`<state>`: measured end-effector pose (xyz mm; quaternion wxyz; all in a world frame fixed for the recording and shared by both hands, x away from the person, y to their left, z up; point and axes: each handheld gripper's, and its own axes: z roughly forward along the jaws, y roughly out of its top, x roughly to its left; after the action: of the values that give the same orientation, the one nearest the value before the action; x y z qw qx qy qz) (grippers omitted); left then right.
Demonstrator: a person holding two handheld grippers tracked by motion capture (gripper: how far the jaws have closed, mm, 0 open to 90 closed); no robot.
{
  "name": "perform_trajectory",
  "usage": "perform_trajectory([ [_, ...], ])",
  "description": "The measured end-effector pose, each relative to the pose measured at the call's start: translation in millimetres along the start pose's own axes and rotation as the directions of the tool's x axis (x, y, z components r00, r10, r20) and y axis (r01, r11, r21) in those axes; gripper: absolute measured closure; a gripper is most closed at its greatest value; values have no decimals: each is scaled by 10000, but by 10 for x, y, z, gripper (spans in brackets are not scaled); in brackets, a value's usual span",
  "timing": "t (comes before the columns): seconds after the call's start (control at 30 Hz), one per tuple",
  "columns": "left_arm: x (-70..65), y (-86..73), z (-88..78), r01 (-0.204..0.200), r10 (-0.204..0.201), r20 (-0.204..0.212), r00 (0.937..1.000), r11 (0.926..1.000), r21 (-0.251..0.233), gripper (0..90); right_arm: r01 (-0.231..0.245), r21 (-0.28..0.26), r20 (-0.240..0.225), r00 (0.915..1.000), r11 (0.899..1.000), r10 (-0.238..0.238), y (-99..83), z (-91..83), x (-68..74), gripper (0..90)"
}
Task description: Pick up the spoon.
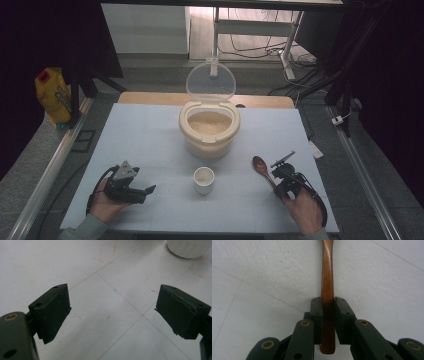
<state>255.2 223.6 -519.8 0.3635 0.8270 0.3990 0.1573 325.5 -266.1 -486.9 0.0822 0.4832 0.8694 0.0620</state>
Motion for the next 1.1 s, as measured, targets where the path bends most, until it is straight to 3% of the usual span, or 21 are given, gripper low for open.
perform_trajectory([
  [0.33,0,0,-1,2,-2,-12,10000,10000,6,121,-13,-885,-329,9995,9961,-16,-30,-139,-68,778],
  [0.67,1,1,-2,9,-9,-18,10000,10000,5,121,176,-2033,-344,9991,9790,-251,-58,-286,-101,778],
  [1.0,-5,2,3,1,-1,-2,10000,10000,11,121,399,-2456,-410,9978,9685,-515,-64,-350,-81,777],
  [1.1,-17,8,-5,-118,118,-40,9999,9999,-57,125,583,-2710,-438,9964,9608,-728,-75,-386,-70,777],
])
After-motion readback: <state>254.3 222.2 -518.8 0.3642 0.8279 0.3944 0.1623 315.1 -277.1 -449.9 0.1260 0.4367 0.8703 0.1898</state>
